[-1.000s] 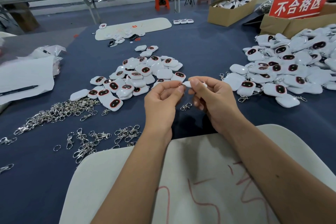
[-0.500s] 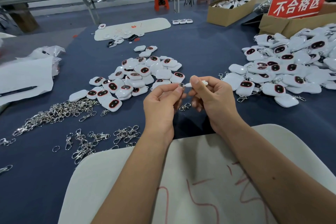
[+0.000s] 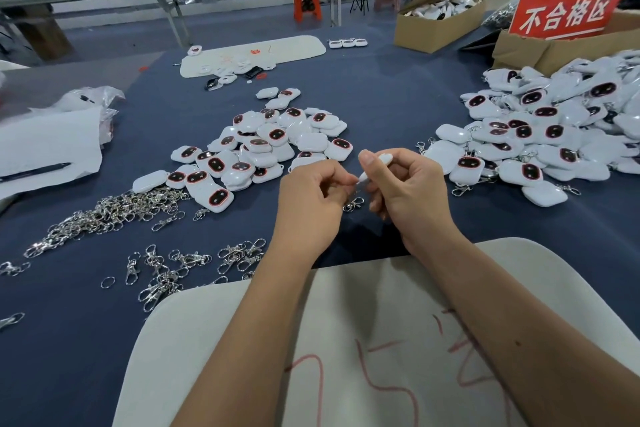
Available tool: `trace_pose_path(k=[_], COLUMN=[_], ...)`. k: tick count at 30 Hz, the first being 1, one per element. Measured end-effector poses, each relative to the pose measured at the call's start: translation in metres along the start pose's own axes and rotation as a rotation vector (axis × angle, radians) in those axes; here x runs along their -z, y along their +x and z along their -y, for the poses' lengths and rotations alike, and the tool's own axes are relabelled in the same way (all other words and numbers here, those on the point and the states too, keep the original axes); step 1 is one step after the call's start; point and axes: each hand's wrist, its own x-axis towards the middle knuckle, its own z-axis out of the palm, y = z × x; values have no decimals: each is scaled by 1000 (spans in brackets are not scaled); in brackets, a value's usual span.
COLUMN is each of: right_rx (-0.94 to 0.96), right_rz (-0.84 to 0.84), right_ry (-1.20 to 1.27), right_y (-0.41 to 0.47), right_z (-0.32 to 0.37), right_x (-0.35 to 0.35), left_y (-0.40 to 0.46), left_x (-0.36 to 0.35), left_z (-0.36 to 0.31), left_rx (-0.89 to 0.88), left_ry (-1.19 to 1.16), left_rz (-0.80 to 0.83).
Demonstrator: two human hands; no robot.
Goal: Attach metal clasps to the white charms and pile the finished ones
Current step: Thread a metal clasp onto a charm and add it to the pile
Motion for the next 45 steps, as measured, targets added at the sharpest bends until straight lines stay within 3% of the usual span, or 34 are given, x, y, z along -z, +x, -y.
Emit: trace_pose_path(k=[4, 8, 14, 17, 23, 27, 29, 35, 40, 45], right_rx=[36, 85, 77, 81, 87, 74, 83, -3, -3, 21], right_rz=[5, 62, 69, 65, 53, 59, 61, 130, 159, 142], right_ry=[77, 111, 106, 89, 58, 43, 41, 260, 290, 216], right_y=[0, -1, -2, -2, -1, -2, -2, -1, -1, -1], right_z=[2, 5, 4, 3, 1, 0, 1, 10, 9, 5], right_x=[-2, -1, -3, -3, 1, 1, 1, -2, -1, -1], left_y=[-3, -5, -6, -6, -2, -2, -1, -3, -5, -5], left_x=[-8, -13, -15, -15, -11, -9, -8, -15, -15, -14], left_z=[-3, -6, -11, -10, 1, 3, 2, -4, -8, -11], left_rx=[173, 357, 387, 308, -41, -160, -150, 277, 383, 394], left_ry=[-354, -658, -775, -633, -19, 207, 212, -664, -971, -967], left_rz=[-172, -141, -173, -227, -189, -129, -127, -155, -57, -142])
